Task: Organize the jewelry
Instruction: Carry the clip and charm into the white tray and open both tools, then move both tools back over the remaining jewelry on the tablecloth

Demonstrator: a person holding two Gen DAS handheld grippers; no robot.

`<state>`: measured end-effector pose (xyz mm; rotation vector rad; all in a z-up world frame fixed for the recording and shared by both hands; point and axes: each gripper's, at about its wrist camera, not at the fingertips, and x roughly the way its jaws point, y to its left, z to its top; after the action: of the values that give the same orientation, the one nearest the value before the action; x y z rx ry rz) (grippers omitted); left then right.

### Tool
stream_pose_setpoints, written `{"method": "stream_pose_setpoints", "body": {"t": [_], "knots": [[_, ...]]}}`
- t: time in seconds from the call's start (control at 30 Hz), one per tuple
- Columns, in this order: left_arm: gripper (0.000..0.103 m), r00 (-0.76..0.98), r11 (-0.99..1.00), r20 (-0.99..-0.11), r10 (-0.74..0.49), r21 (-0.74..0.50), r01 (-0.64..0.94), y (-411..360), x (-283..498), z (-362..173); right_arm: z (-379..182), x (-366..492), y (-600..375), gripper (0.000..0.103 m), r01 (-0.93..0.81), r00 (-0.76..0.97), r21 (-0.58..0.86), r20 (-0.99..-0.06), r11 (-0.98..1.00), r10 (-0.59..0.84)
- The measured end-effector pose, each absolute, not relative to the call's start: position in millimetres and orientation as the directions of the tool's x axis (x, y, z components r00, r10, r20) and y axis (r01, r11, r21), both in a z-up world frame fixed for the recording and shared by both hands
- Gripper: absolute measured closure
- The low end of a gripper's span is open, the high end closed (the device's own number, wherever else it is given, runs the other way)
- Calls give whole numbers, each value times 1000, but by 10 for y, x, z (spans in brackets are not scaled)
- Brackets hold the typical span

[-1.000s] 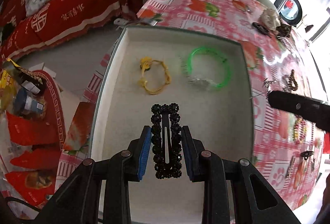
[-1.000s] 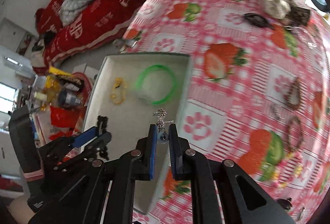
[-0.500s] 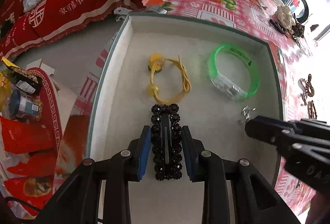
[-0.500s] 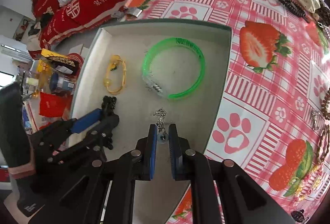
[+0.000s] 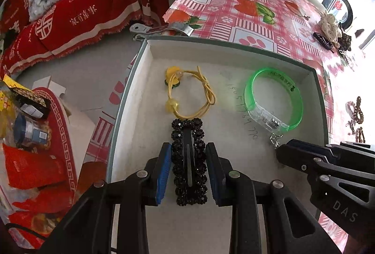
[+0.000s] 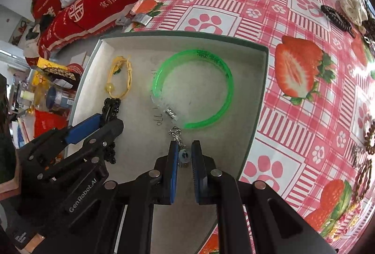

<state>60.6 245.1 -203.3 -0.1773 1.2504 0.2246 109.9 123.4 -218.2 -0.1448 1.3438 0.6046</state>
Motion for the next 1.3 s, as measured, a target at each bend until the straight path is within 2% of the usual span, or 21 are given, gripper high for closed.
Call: {"method": "stream_pose_setpoints", "body": {"t": [0.3, 0.4, 0.53, 0.6, 0.63, 0.67, 0.7, 0.73, 0.93, 1.07, 1.13, 1.3], "knots": [[66, 287, 965, -954, 92, 13, -263, 2437, 577, -2003, -2168, 1090, 1238, 90, -486, 96, 253, -936, 837, 339], [66, 285, 964, -954, 88, 10, -267, 2432, 547, -1980, -2086, 1074, 1206, 83, -492, 102, 271, -926, 827, 364], [66, 285, 967, -955, 84, 9, -255, 2410, 526, -1952, -1922, 1064, 1100, 68, -482, 131, 301, -904, 823, 407], [66, 292, 969, -952, 87, 13, -246, 2391, 513, -1918, -1836, 1058, 1047, 67, -470, 145, 313, -895, 825, 422], [56, 296, 970, -951, 90, 16, -242, 2375, 507, -1897, -1792, 1054, 1009, 67, -464, 152, 319, -890, 826, 429], [41, 302, 970, -949, 93, 19, -241, 2361, 499, -1870, -1749, 1042, 971, 66, -459, 160, 322, -887, 828, 433], [10, 314, 969, -944, 100, 21, -245, 2356, 488, -1839, -1714, 1031, 928, 66, -456, 166, 322, -885, 830, 435], [4, 337, 968, -935, 115, 29, -250, 2339, 467, -1787, -1672, 1020, 872, 66, -451, 175, 321, -883, 833, 435], [4, 333, 973, -935, 120, 43, -228, 2231, 466, -1694, -1565, 966, 635, 65, -409, 186, 327, -884, 852, 429], [4, 331, 974, -934, 133, 61, -219, 2158, 428, -1653, -1580, 900, 461, 58, -372, 192, 332, -886, 867, 421], [0, 328, 976, -935, 136, 69, -207, 2104, 403, -1638, -1589, 873, 358, 57, -350, 192, 338, -887, 874, 420], [0, 317, 981, -942, 112, 55, -184, 1948, 346, -1593, -1604, 821, 102, 53, -309, 201, 333, -892, 891, 404]]}}
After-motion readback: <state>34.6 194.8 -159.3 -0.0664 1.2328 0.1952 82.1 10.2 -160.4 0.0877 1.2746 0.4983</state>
